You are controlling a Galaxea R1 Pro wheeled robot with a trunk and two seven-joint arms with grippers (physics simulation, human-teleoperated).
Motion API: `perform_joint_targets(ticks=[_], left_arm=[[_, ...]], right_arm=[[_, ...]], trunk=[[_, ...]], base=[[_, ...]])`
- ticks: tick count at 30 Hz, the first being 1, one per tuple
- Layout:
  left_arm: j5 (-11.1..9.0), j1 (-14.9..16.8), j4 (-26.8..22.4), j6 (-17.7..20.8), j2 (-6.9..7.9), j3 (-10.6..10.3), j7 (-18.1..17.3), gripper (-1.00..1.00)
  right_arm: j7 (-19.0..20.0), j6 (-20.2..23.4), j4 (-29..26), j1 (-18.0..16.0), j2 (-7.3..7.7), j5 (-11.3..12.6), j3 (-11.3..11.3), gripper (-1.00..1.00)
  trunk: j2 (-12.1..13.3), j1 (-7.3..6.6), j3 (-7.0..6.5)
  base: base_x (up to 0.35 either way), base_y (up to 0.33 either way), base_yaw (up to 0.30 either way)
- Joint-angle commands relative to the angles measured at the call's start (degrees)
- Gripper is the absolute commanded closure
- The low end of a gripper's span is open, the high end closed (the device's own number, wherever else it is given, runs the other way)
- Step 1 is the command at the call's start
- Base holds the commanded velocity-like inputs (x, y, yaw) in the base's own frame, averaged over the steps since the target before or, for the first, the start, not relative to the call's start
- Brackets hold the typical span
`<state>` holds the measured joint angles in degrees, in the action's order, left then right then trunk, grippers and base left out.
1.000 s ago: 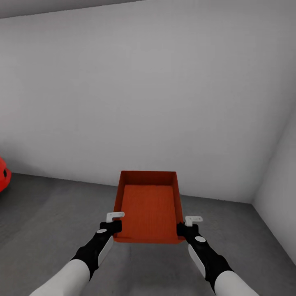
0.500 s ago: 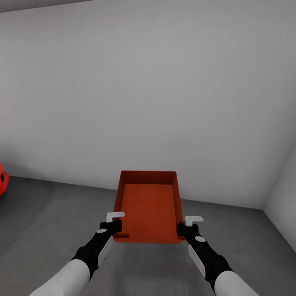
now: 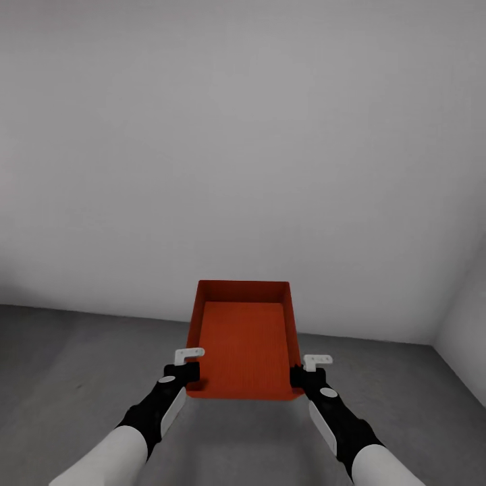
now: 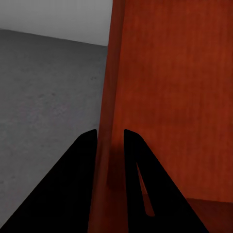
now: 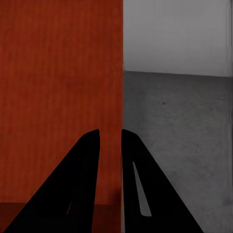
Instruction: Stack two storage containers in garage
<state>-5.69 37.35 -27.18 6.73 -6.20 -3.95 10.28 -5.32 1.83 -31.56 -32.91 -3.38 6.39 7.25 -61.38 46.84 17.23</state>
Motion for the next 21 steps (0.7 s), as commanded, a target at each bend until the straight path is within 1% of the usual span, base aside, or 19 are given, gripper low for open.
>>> perform_joint_targets(ticks=[1,12,15,21], left_arm=[[-0.7,0.0,-0.1,0.3,0.07,0.0,0.7,1.0],[-0.7,0.0,-0.1,0.4,0.07,0.0,0.7,1.0],[-0.7,0.0,-0.2,0.3,0.07,0.0,0.7,1.0],[-0.7,0.0,-0.6,0.2,0.08,-0.2,0.7,1.0]], right_arm=[[-1.1,0.2,-0.2,-0.1,0.06,0.0,-0.2,1.0],[-1.1,0.2,-0.2,-0.1,0.12,0.1,-0.3,1.0],[-1.0,0.2,-0.2,-0.1,0.12,0.1,-0.3,1.0],[-1.0,0.2,-0.2,-0.1,0.12,0.0,-0.2,1.0]], trunk=[[0.0,0.03,0.07],[0.0,0.03,0.07],[0.0,0.03,0.07],[0.0,0.03,0.17]], base=[[0.291,0.223,-0.279],[0.29,0.222,-0.284],[0.246,0.183,-0.126],[0.047,0.034,-0.021]])
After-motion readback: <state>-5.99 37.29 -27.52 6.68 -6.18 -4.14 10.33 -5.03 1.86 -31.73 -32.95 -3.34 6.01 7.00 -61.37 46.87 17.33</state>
